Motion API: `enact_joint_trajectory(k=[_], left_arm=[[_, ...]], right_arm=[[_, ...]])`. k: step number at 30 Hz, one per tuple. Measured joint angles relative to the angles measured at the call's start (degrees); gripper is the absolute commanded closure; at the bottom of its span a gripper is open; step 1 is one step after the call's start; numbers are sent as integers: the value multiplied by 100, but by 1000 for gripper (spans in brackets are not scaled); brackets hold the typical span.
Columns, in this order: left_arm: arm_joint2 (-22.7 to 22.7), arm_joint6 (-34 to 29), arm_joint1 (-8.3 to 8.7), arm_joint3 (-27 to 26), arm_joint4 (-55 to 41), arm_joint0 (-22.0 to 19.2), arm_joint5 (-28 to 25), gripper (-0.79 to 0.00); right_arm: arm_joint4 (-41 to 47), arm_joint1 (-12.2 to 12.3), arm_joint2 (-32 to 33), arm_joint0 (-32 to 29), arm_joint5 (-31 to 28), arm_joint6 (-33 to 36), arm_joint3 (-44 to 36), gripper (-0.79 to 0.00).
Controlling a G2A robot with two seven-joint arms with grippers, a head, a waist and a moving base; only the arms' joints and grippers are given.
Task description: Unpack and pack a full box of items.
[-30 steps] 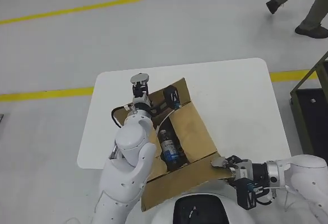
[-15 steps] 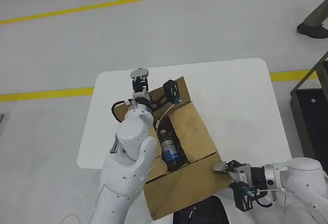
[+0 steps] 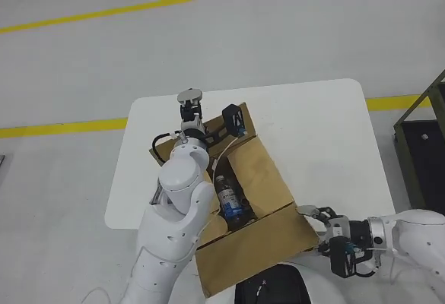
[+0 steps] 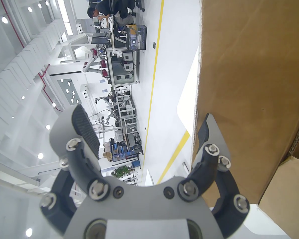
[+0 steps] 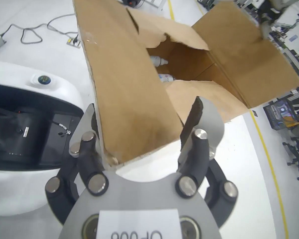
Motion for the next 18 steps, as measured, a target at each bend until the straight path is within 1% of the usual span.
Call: enact_joint_trajectory(k=[5, 6, 7, 8, 9, 10, 11, 12, 14, 18], left_arm=[[-12, -6, -15, 4, 3, 5, -11, -785], [-17, -6, -18, 4, 3, 7, -7, -785], [-19, -8, -21, 1, 5, 8, -5, -785], [-20, -9, -24, -2, 8, 8, -3, -785], [-21, -7, -27, -6, 13, 7, -3, -785], [-21, -5, -30, -10, 17, 6, -4, -785], [-21, -5, -33, -16, 20, 6, -8, -785], [-20, -4, -36, -23, 23, 8, -9, -785], [-21, 0, -42, -27, 22, 14, -8, -785], [-26, -1, -53, -36, 35, 27, -9, -785]], right_arm=[[754, 47, 703, -302, 224, -406, 304, -785], [1013, 45, 864, -363, 329, -441, 434, -723], [1191, 42, 963, -397, 409, -428, 516, -502], [1345, 36, 1042, -420, 496, -382, 581, -302], [1533, 25, 1106, -440, 615, -282, 663, -222], [1680, 14, 1119, -442, 700, -186, 723, -209], [1801, 3, 1101, -427, 758, -85, 750, -37], [1872, -10, 1051, -389, 822, 76, 778, 0], [2013, -41, 938, -314, 966, 373, 878, 0], [2499, -141, 490, -26, 1384, 1373, 990, 0]])
